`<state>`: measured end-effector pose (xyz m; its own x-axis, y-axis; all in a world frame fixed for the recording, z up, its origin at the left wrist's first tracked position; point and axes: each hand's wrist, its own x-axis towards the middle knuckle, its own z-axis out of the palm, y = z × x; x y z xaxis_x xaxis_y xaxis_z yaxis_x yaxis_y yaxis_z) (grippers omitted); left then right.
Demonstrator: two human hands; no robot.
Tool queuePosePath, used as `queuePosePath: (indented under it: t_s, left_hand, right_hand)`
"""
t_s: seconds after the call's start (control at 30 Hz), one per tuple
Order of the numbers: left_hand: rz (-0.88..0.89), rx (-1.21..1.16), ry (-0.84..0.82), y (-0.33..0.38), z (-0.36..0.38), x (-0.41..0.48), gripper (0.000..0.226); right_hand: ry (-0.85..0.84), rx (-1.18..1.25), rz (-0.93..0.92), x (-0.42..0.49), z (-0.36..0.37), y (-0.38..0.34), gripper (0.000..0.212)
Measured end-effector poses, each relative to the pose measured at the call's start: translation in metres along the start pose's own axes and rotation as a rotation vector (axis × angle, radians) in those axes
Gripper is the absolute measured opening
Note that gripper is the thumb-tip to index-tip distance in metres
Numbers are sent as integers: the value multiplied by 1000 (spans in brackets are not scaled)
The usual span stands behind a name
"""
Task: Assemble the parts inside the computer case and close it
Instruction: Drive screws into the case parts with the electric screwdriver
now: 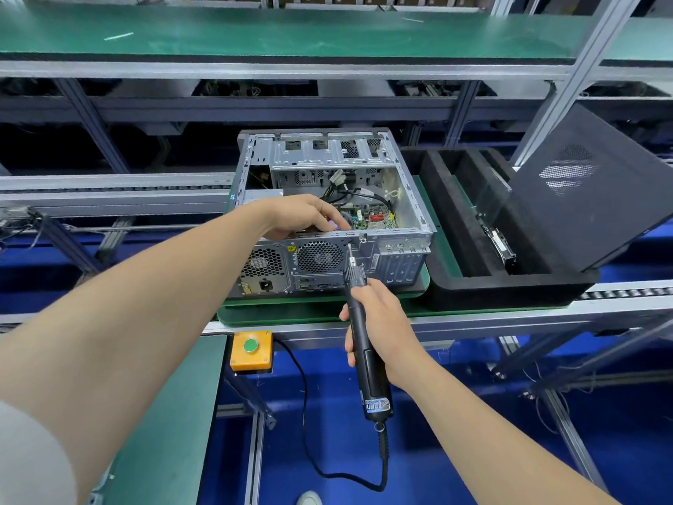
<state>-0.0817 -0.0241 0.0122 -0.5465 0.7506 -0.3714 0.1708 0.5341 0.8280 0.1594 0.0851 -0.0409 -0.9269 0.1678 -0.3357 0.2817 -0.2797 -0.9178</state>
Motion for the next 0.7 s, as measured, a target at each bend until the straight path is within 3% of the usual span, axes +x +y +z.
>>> queuePosePath:
  t_s: [0.4, 0.7]
  left_hand:
    - [200, 81, -116, 1, 0, -8, 18]
    - [180, 153, -142, 1, -2, -9, 19]
  right_hand:
    - [-19, -8, -26, -1, 2, 3, 9]
    - [-17, -10, -32, 0, 4, -3, 10]
